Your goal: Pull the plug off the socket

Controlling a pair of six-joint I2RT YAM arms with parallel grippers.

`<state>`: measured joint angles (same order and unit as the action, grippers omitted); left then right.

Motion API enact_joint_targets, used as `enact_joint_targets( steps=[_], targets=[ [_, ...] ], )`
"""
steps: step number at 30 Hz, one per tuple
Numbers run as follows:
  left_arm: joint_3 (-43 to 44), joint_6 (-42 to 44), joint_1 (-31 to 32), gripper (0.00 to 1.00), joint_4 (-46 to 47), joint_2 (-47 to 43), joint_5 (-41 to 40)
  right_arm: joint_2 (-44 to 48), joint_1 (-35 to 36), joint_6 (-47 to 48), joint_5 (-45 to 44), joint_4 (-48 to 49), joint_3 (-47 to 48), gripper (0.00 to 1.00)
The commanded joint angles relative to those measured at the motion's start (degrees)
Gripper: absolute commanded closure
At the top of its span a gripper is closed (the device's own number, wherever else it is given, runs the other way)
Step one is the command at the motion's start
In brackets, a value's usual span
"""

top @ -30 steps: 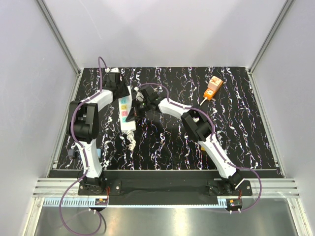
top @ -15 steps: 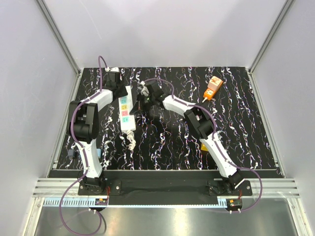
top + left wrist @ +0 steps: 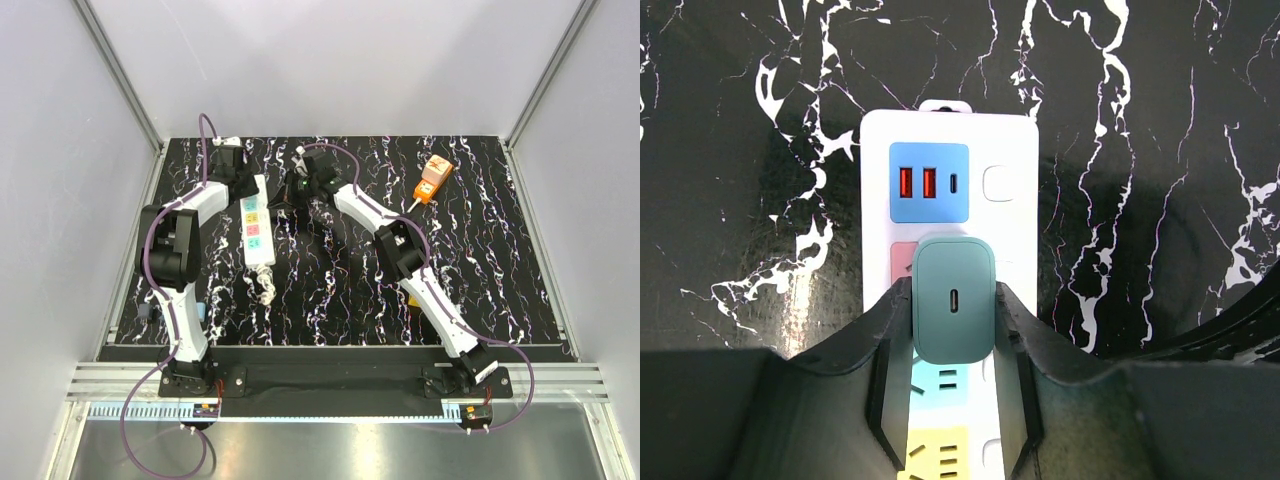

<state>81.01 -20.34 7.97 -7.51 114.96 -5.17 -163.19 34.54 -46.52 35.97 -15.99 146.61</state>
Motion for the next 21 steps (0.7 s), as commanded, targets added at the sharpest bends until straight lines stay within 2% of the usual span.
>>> enact_joint_targets(
  steps=[1, 10, 14, 21],
  targets=[
    [0.64, 0.04, 0.03, 1.00, 4.52, -0.87, -0.98, -0.72, 1.22, -0.41, -0.20, 1.39, 2.10, 1.00],
    [0.20, 0.21, 0.03, 1.00, 5.13, -1.05, -0.63, 3.06, 3.51, 2.75, -4.41, 2.63, 1.05, 1.00],
    [0.11, 0.39, 0.03, 1.00, 5.40, -0.96, -0.19, 2.53, 3.95, 2.23, -2.75, 4.38, 3.16, 1.00],
    [0.11, 0.39, 0.03, 1.00, 5.49, -1.05, -0.63, 6.74, 4.57, 5.12, -4.58, 5.53, -1.05, 1.00]
  ],
)
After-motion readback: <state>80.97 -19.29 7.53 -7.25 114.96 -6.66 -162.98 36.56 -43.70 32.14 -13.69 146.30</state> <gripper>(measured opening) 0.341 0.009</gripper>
